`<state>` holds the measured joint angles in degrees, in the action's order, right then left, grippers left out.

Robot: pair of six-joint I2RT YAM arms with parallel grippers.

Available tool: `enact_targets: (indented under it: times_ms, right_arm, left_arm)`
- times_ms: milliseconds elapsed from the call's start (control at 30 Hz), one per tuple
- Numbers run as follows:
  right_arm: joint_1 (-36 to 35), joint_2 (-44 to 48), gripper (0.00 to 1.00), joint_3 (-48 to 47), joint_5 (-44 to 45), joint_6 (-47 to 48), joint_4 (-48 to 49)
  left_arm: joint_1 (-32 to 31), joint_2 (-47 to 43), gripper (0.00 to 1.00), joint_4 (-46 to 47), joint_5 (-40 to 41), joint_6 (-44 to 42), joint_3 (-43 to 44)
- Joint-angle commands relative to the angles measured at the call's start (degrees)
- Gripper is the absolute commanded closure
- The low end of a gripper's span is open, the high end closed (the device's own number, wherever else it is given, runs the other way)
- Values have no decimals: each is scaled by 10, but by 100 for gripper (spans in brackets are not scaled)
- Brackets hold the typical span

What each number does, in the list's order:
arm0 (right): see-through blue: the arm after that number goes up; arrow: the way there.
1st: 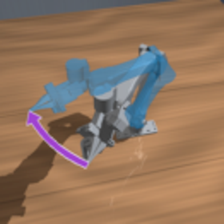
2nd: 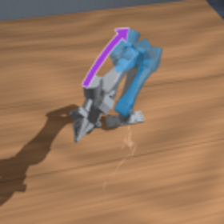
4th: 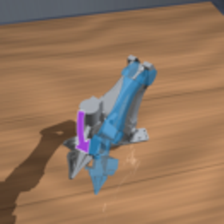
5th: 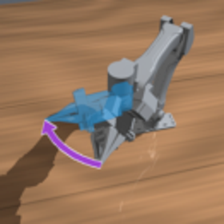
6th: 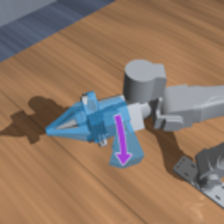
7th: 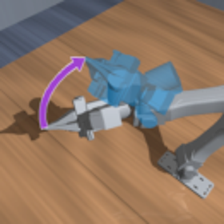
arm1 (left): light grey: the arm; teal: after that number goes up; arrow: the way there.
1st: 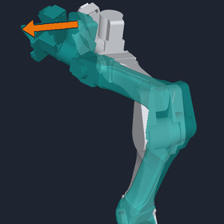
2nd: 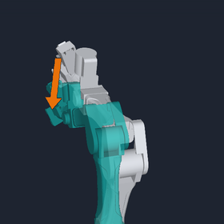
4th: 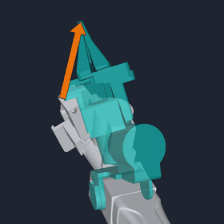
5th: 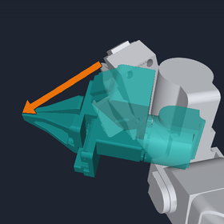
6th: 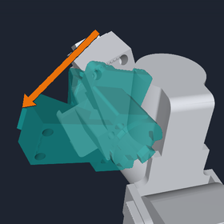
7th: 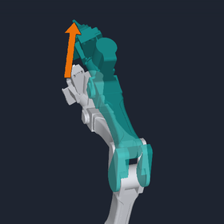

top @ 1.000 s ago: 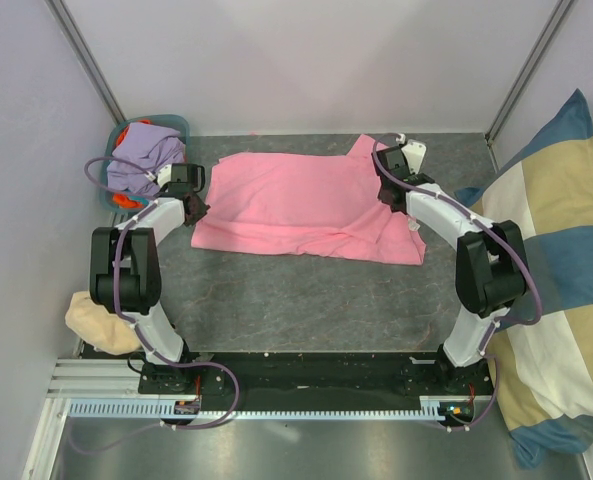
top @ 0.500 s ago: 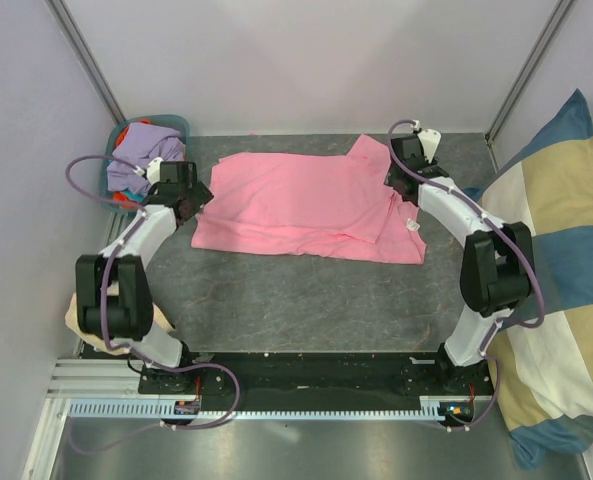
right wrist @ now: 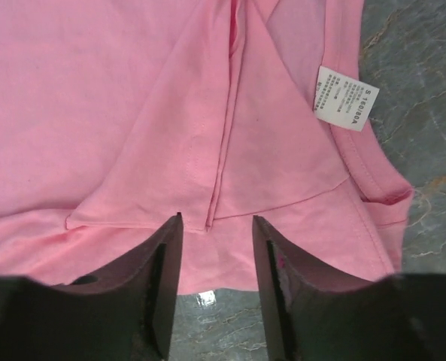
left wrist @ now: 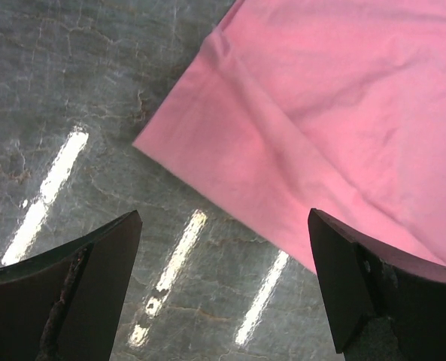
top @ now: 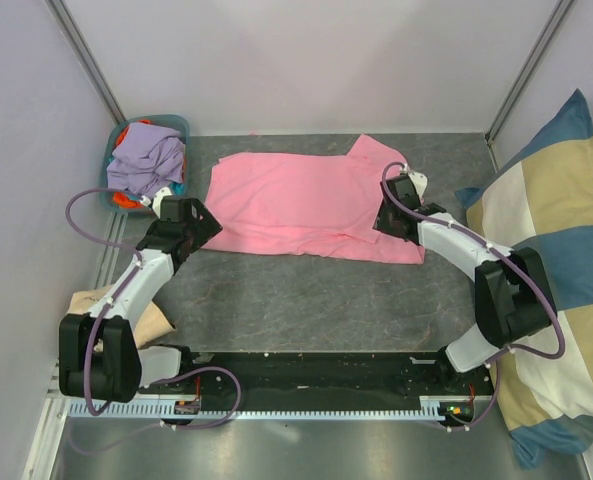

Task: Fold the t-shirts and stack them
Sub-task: Fold the tshirt

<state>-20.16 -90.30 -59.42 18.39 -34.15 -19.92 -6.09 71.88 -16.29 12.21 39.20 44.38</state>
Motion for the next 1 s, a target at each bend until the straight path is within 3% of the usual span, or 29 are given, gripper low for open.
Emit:
enact_targets:
  times_ms: [0,800,967]
  right_arm:
    - [-5,-15,53,12,-35,-31,38]
    - [-20,-90,63,28,-38,-47,74]
    - [-20,-101,73,26,-37,-44,81]
  left_arm:
    - [1,-31,0,16,-9,0,-9]
    - [1,-30,0,17,-9,-11,-6]
    - [1,-31,0,17,-10,-12,-7]
